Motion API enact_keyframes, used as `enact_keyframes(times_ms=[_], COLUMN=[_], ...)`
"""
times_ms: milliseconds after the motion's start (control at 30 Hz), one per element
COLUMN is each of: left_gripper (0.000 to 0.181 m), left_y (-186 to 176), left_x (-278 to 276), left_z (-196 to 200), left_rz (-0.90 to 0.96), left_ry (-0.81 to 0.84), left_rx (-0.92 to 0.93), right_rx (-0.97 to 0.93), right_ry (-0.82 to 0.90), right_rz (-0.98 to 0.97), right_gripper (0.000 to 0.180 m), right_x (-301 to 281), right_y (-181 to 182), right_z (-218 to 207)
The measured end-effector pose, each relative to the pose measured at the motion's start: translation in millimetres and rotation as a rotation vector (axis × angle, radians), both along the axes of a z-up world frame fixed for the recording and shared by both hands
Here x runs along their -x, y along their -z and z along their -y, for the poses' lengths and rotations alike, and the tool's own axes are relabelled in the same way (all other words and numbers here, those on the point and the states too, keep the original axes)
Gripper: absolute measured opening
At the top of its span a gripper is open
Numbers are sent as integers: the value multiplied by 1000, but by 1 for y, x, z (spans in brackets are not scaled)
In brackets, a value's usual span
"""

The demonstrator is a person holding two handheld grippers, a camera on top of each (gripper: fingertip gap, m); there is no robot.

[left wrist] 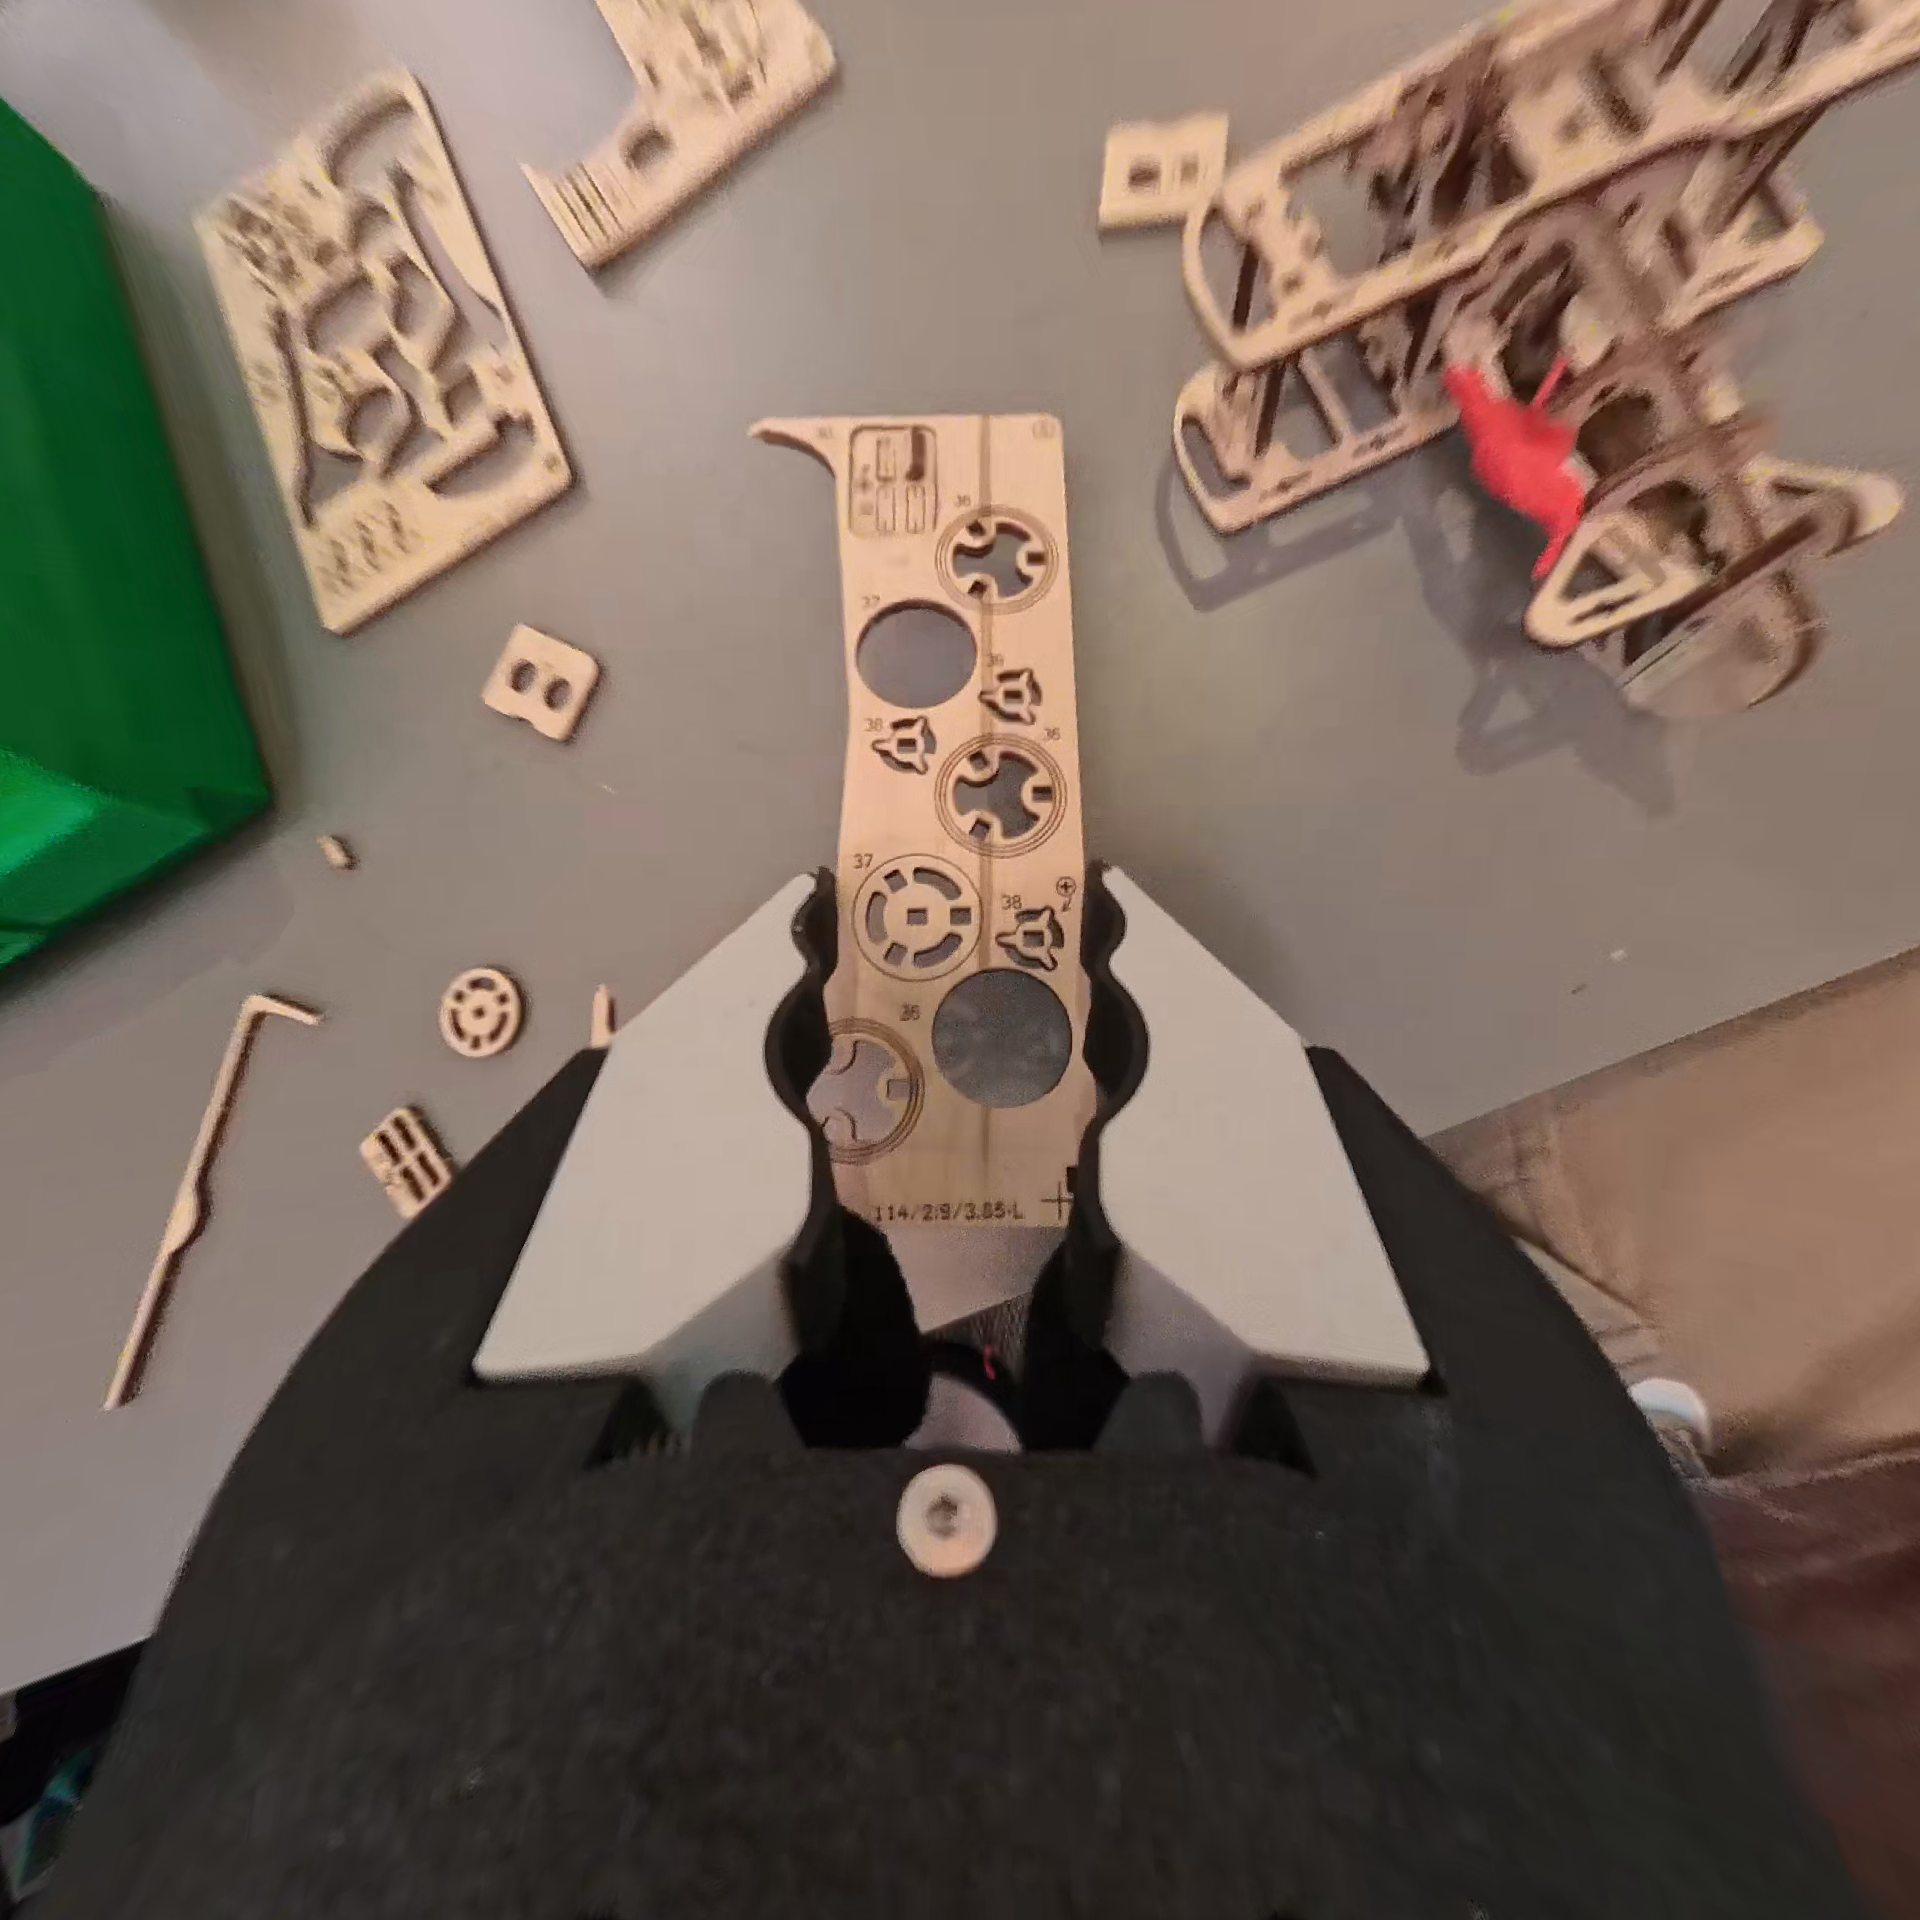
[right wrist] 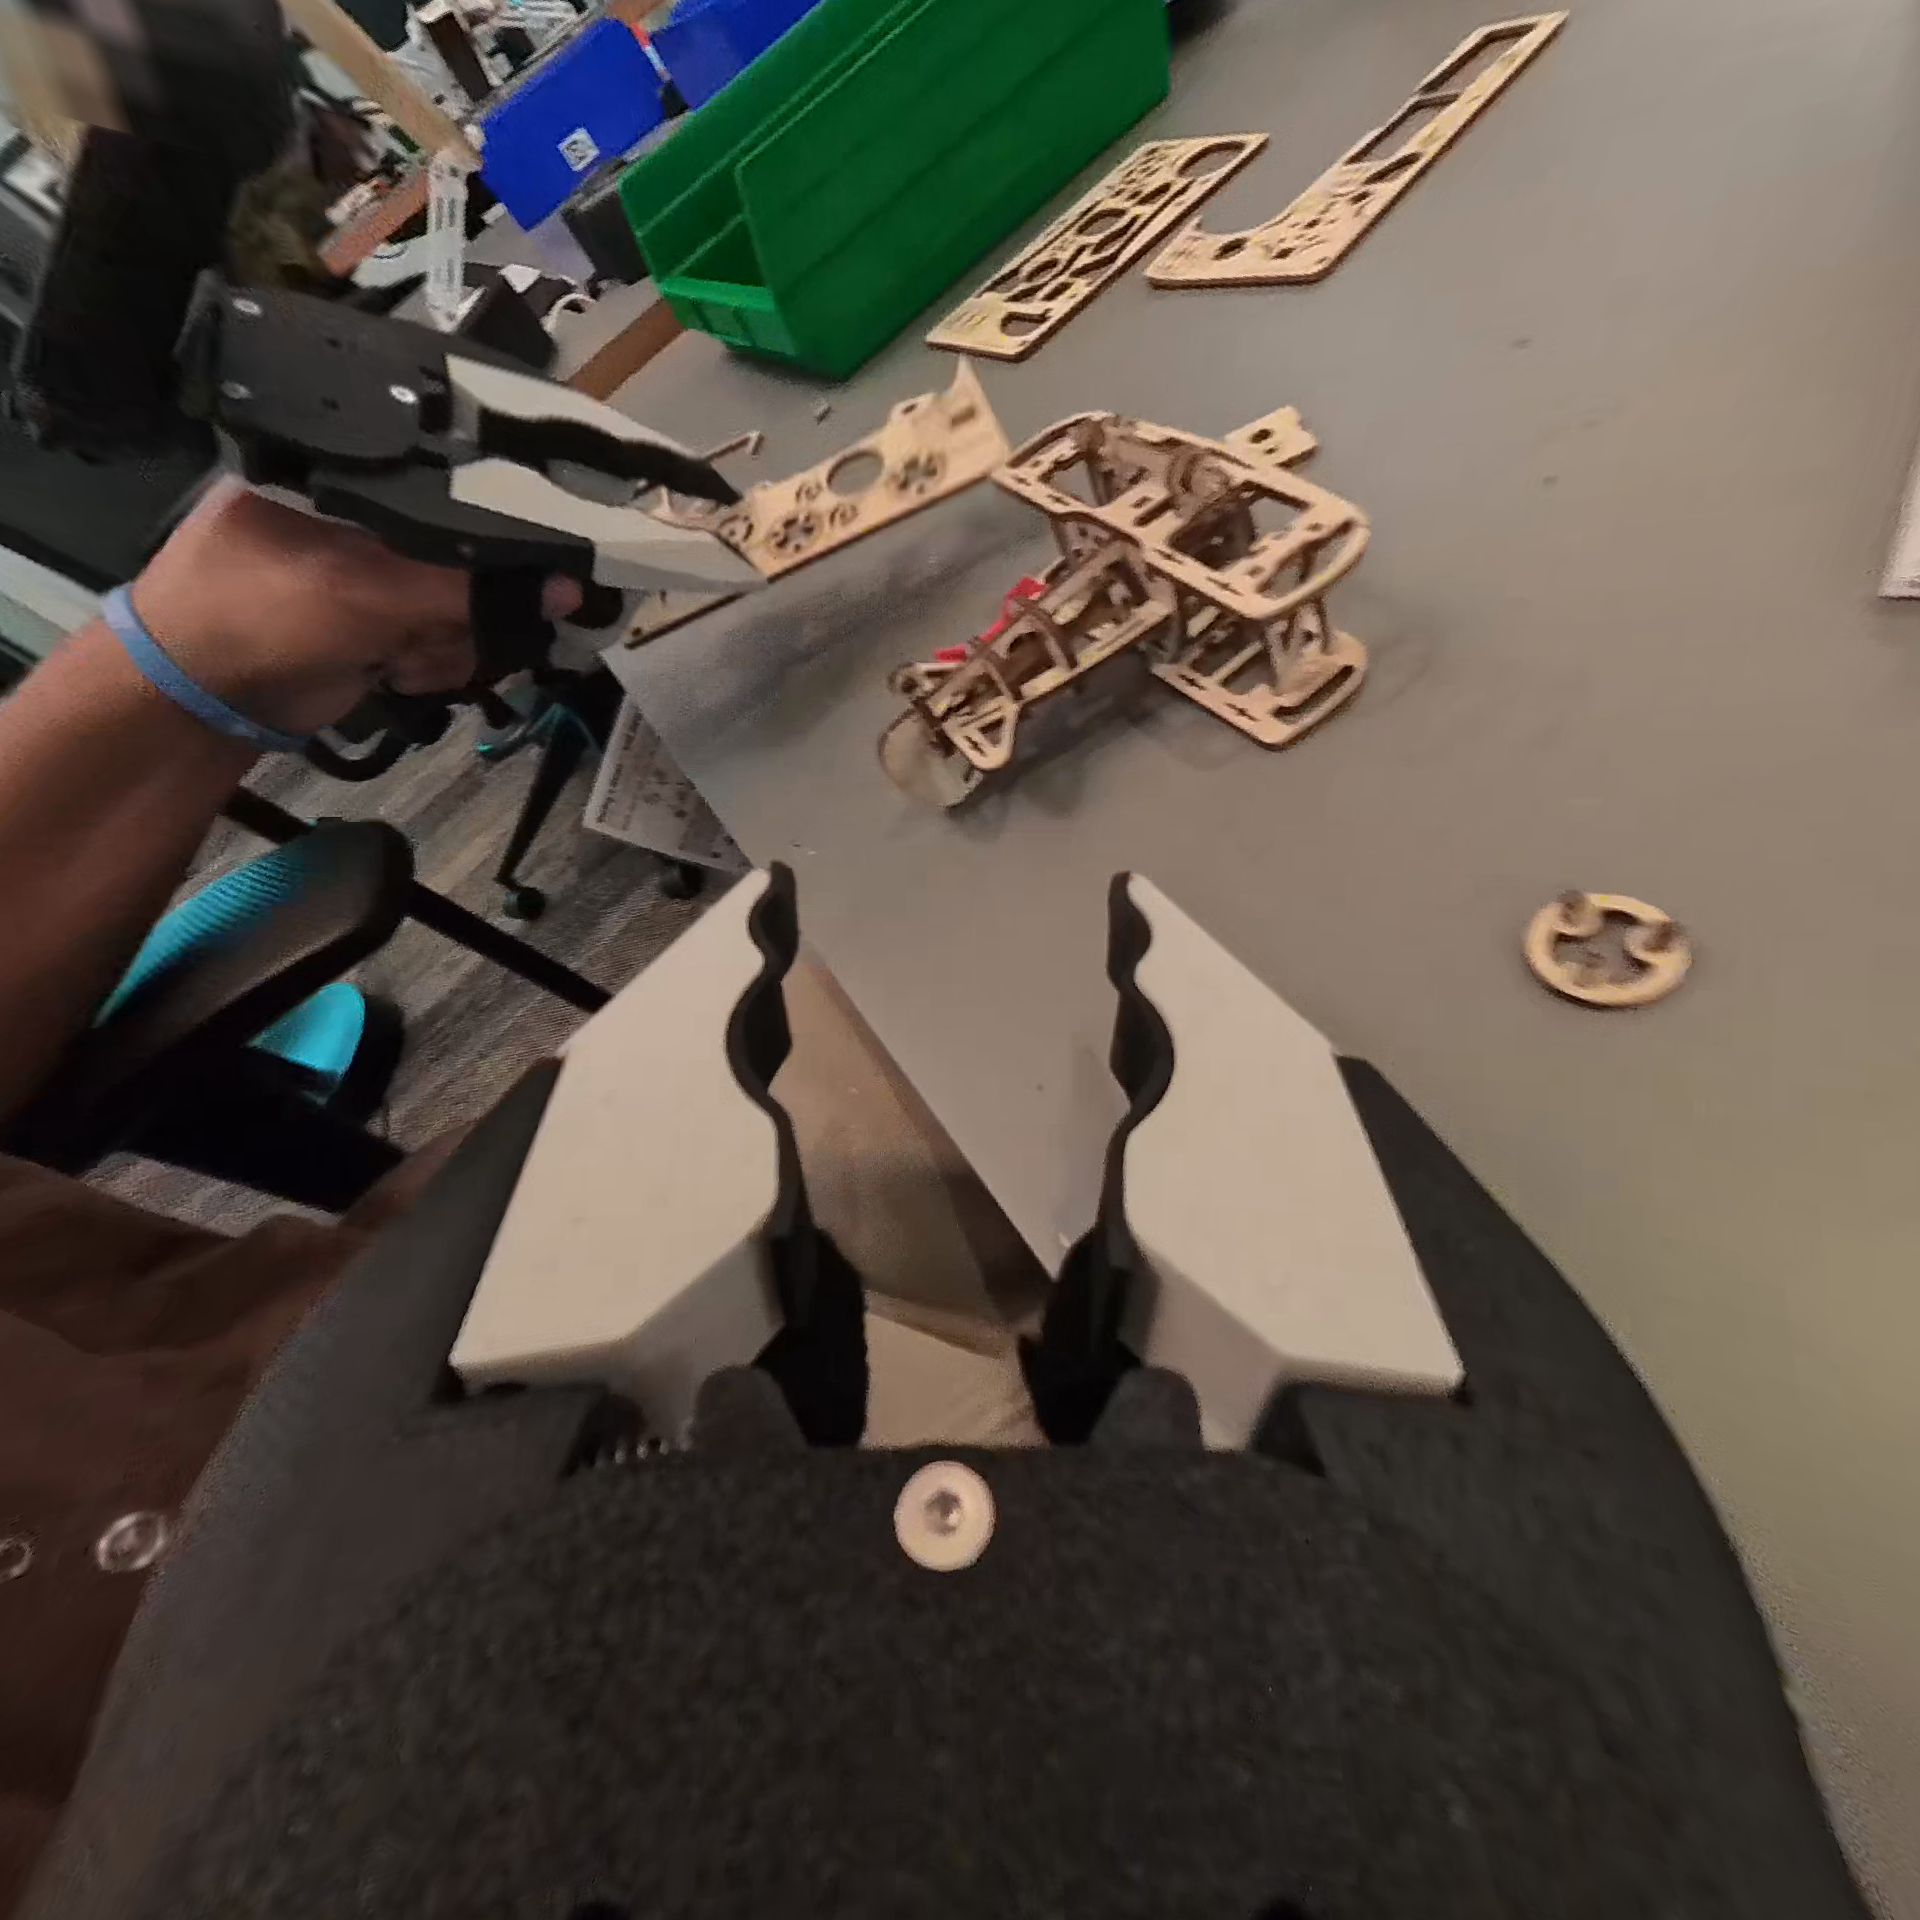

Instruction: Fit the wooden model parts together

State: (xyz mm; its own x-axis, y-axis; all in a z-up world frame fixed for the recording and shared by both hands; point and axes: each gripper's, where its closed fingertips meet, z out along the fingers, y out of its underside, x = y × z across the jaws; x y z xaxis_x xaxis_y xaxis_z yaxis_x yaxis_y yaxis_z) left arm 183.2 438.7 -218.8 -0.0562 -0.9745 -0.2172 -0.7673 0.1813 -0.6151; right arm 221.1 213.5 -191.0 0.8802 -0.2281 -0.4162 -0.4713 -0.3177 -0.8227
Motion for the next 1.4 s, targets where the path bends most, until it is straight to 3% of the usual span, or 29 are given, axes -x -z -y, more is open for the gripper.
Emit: enact_keyframes(times_ms=[167, 367, 467, 533, 633, 733, 900, 1033, 1200, 1400], left_gripper=[45, 44, 45, 45, 42, 35, 40, 40, 39, 33], left_y=[-55, -118, -129, -127, -117, -130, -125, -106, -88, -93], left_x=[4, -4, -12, -19, -28, -29, -38, -43, -44, -73], left_z=[22, 97, 130, 144, 158, 159, 149, 152, 170, 188], left_rz=[222, 480, 516, 521, 490, 546, 501, 426, 358, 292], left_ry=[-17, 105, 177, 207, 250, 268, 258, 264, 293, 484], left_rx=[-13, 58, 70, 67, 92, 227, 392, 381, 435, 350], right_rx=[-131, -392, -455, -489, -453, -458, -371, -329, -321, -230], right_ry=[-85, -211, -211, -178, -134, -50, 174, 268, 232, 35], right_rz=[-173, -417, -439, -428, -418, -420, -474, -457, -503, -519], right_gripper=[58, 55, 39, 5, 1, 1, 2, 1, 2, 1], right_x=[19, 18, 9, -1, -11, -33, -92, -132, -133, -100], right_y=[-22, -89, -106, -110, -100, -93, -48, -25, -20, -28], right_z=[-41, -93, -95, -85, -66, -33, 24, 63, 69, 27])
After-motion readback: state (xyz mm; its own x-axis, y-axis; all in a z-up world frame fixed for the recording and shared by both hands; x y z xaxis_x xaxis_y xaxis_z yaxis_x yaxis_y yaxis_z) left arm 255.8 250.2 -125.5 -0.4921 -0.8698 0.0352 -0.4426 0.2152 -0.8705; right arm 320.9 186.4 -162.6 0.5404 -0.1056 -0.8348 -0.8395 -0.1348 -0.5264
